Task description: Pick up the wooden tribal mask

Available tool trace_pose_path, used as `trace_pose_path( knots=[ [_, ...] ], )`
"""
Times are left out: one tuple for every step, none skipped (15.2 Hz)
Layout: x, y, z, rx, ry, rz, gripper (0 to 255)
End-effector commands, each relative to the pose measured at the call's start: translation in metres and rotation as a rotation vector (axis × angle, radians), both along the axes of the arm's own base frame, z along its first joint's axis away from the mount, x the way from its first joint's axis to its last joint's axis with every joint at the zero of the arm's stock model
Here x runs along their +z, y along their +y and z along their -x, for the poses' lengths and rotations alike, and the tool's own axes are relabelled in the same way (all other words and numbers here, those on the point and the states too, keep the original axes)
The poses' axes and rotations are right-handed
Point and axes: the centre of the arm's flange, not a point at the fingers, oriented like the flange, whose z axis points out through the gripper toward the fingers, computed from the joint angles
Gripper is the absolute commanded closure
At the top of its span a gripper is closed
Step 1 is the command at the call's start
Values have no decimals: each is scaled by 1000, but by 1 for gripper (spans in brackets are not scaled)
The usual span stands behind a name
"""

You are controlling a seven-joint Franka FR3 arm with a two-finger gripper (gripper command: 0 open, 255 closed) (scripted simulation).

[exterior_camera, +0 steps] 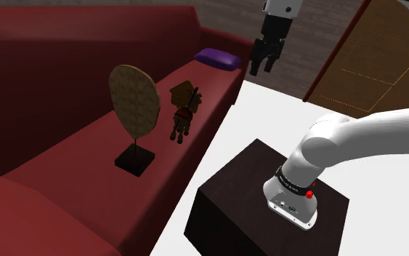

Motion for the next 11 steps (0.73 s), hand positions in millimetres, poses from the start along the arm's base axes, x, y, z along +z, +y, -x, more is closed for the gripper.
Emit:
trace_pose_path(
  knots=[
    [0, 0, 0, 0, 0, 0, 0],
    [0, 10, -8, 15, -4, 0, 0],
    [1, 20, -16, 30, -8, -1, 0],
    [1, 30, -24, 45, -12, -1, 0],
    [2, 40, -32, 60, -17, -2, 0],
    [2, 51, -40, 76, -21, -2, 0],
    [3, 61, -47, 91, -25, -3, 0],
    [3, 72, -54, 106, -29, -3, 0],
    [4, 83, -61, 121, -33, -4, 0],
    [5, 93, -68, 136, -37, -4, 0],
    [5, 104, -75, 151, -41, -5, 0]
  ],
)
